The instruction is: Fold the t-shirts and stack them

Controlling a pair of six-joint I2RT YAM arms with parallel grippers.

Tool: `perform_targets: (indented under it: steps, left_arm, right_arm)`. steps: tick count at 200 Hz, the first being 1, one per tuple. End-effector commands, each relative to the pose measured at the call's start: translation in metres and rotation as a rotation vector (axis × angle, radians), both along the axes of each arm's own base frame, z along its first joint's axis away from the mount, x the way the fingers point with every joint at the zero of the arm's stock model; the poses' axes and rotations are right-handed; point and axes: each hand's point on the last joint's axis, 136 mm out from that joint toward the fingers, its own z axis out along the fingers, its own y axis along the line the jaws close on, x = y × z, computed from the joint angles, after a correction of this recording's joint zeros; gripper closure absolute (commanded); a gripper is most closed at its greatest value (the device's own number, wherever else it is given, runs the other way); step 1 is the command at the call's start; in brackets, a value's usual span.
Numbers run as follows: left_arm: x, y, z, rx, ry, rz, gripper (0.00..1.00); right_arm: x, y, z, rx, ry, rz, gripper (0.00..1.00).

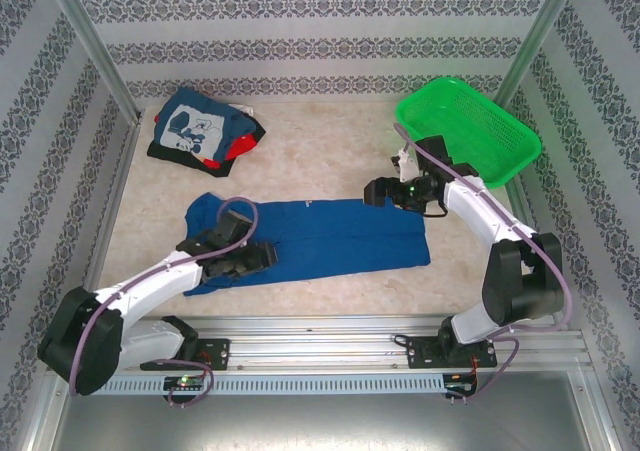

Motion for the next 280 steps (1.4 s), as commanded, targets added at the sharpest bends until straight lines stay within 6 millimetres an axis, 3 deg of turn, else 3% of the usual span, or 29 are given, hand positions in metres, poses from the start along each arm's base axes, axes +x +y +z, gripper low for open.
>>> perform_targets:
  steps: [1, 24, 39, 55, 88, 135, 173, 221, 280]
  left_arm:
    - [0.001, -0.013, 0.011, -0.047, -0.012, 0.020, 0.33]
    - [0.016, -0.009, 0.044, -0.007, -0.090, 0.026, 0.30]
    - [0.021, -0.016, 0.050, 0.006, -0.073, -0.014, 0.32]
    - [0.016, -0.024, 0.041, 0.048, -0.023, -0.090, 0.39]
    - [-0.004, -0.013, 0.024, 0.198, 0.080, -0.214, 0.49]
    - [-0.026, -0.001, 0.020, 0.363, 0.183, -0.353, 0.52]
    - [-0.015, -0.009, 0.009, 0.410, 0.175, -0.393, 0.52]
    - [0.000, -0.001, 0.000, 0.550, 0.179, -0.403, 0.60]
    - [-0.006, -0.012, -0.012, 0.561, 0.209, -0.462, 0.69]
  right_arm:
    - [0.003, 0.008, 0.010, 0.019, -0.018, 0.026, 0.02]
    - [0.001, 0.007, 0.012, 0.014, -0.022, 0.025, 0.02]
    - [-0.002, 0.007, 0.010, 0.012, -0.016, 0.024, 0.02]
    - [-0.004, 0.006, 0.008, 0.007, -0.010, 0.026, 0.02]
    - [-0.008, 0.003, 0.007, -0.006, -0.010, 0.024, 0.02]
    - [-0.010, 0.000, 0.006, -0.014, -0.008, 0.025, 0.02]
    - [-0.010, 0.000, 0.007, -0.009, -0.014, 0.025, 0.02]
    - [-0.013, -0.003, 0.009, -0.007, -0.026, 0.020, 0.02]
    - [-0.012, -0.007, 0.011, 0.002, -0.026, 0.008, 0.02]
